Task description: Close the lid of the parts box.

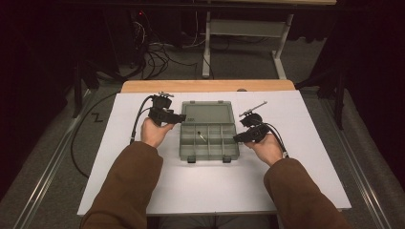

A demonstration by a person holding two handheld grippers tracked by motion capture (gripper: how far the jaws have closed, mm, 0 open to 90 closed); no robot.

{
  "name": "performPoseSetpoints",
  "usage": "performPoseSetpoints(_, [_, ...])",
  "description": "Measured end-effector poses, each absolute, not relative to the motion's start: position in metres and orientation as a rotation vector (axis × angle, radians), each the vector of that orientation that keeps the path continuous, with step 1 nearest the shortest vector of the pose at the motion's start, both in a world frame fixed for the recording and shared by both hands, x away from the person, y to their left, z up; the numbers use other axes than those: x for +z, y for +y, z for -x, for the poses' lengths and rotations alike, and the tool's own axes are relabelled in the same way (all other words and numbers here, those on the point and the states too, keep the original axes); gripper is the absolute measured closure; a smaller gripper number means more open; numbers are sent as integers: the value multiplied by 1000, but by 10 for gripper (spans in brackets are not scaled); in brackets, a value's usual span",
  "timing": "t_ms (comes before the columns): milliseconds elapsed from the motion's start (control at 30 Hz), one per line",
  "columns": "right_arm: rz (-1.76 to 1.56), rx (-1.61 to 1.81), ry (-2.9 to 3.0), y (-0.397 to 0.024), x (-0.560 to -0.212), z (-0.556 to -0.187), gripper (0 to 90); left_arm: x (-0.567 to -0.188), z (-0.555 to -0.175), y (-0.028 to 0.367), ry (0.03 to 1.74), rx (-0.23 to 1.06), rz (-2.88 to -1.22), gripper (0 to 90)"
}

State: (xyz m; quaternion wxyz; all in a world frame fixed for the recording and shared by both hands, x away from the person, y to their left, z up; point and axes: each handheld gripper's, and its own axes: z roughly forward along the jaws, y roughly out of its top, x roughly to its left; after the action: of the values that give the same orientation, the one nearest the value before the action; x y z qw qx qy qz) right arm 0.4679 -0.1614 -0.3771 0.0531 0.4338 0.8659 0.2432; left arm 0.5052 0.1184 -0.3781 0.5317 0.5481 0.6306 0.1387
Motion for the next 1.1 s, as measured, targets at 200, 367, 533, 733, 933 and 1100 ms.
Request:
performPoseSetpoints(200, [-1331,741,2630,-161,-377,-468,758,-380,-518,114,1535,316,-1337,383])
performPoseSetpoints(367, [-1330,739,2629,-161,-377,-468,758,-382,-527,111,1560,299,-1350,387])
performPoseSetpoints(533, [-1322,740,2628,-161,-377,-467,758,-382,-535,105,1584,285,-1369,390])
performPoseSetpoints(733, [-1325,739,2628,-161,-377,-467,759,-386,-545,97,1633,265,-1400,389])
performPoseSetpoints(933, [-1321,738,2634,-161,-377,-468,759,-389,-557,99,1715,218,-1370,375])
performPoseSetpoints(1100, [-1319,738,2635,-161,-377,-468,759,-397,-563,102,1777,188,-1362,368])
